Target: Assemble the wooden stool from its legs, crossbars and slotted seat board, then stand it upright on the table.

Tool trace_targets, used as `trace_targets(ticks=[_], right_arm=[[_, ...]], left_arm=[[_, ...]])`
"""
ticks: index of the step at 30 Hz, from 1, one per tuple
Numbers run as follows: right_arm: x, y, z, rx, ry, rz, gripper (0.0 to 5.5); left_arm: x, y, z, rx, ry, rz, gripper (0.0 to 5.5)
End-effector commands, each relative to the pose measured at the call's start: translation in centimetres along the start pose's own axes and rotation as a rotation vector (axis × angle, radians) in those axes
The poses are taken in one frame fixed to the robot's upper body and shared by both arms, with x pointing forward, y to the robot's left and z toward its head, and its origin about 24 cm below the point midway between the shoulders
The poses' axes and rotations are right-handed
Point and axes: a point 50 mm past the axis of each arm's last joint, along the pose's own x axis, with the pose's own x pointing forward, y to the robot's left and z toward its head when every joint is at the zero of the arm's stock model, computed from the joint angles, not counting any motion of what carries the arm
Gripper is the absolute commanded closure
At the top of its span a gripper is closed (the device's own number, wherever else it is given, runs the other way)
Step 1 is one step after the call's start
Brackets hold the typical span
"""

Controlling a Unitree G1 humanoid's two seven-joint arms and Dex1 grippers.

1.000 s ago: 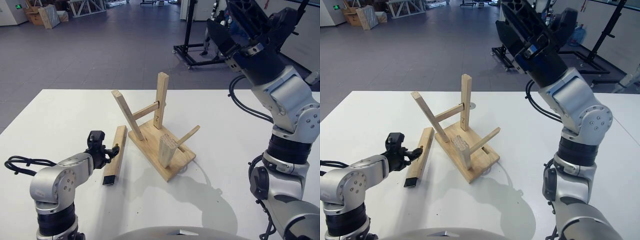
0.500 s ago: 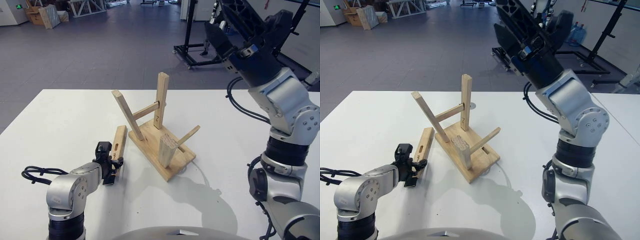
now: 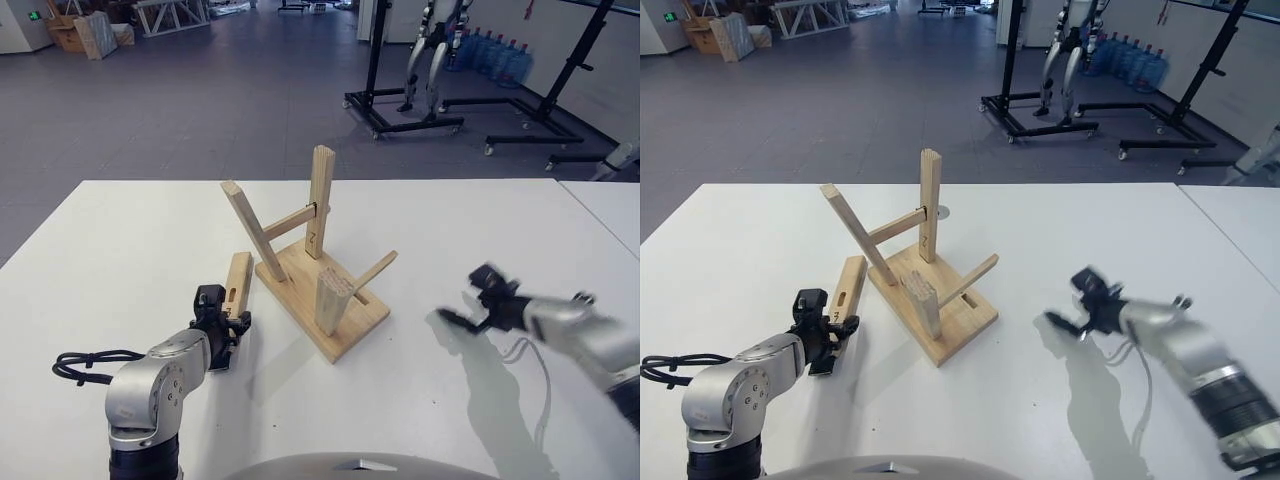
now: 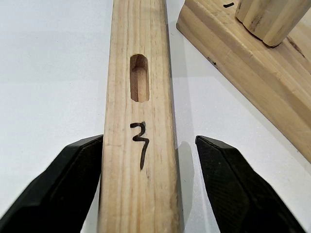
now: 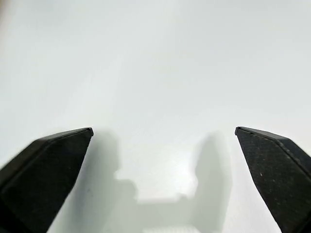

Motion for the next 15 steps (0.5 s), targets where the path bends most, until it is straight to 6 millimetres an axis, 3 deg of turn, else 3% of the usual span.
trace_targets(ticks=[1,7,12,15], right_arm=[[3.4,2.8,-1.7,0.023,0.027,0.061,0.10],[5.0,4.8,-1.1,-0.006,-0.006,0.128,0.10],[3.2,7.6,-1.5,-0.046,0.024,0.349,0.10],[2.5,9.2,-0.6,-0.044,0.010,0.438,0.10]], left_arm=[[0.3,0.0,-0.2,-0.001,0.005,0.002,2.22],[0.7,0.0,-0.1,0.006,-0.001,-0.002,2.22],[0.9,-0.2,-0.1,0.013,-0.009,-0.003,2.22],[0.9,-0.4,-0.3,0.005,-0.015,0.001,2.22]])
